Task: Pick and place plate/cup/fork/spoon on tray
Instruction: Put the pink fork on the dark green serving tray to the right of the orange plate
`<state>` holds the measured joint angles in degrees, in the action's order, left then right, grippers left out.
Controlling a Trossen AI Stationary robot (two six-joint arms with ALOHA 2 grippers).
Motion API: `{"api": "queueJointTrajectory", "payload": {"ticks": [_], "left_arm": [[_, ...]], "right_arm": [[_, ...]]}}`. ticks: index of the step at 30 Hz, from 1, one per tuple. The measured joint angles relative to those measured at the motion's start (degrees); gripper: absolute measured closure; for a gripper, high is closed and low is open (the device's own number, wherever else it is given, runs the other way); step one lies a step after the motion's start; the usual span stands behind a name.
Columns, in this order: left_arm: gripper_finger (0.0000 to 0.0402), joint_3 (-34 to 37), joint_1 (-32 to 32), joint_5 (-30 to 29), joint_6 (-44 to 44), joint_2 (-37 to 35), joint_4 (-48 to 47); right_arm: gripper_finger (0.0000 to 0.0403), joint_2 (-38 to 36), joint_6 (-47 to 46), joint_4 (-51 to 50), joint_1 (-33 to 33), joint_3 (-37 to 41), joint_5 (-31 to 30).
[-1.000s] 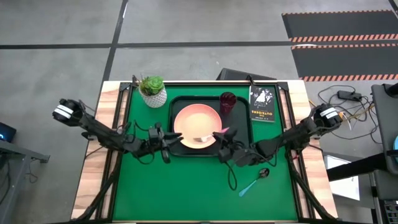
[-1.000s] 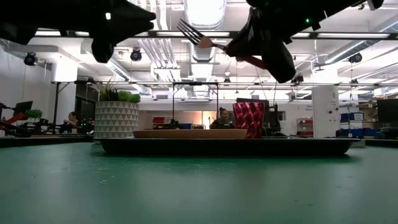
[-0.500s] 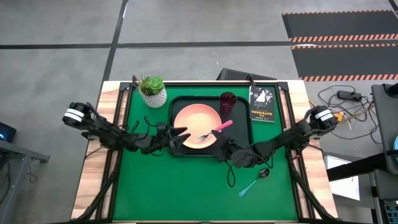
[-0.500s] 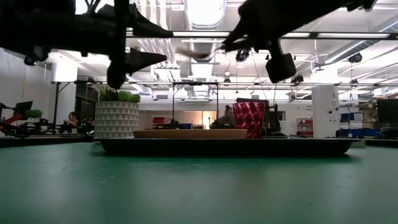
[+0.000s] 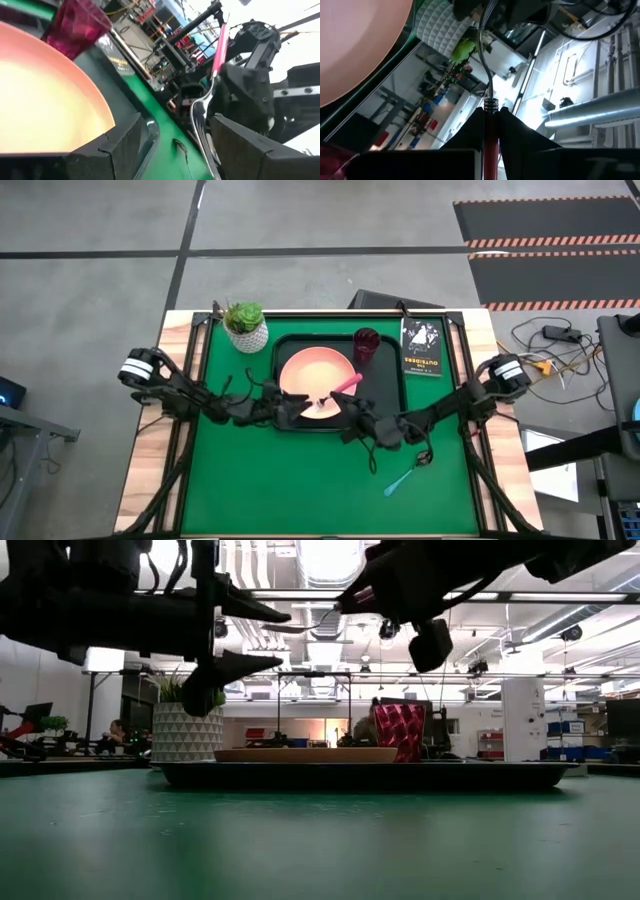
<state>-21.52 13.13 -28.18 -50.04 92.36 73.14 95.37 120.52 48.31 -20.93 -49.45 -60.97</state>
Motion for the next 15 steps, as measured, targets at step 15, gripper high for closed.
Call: {"api": "queueJointTrajectory", "payload": {"ticks": [15], "left_arm": [[0.0202,-1.9,0.0,5.9,4.0,0.3,-2.2]], "right_arm": [[0.0381,0.7,0.1,0.1,3.2,0.0,1.6]]}}
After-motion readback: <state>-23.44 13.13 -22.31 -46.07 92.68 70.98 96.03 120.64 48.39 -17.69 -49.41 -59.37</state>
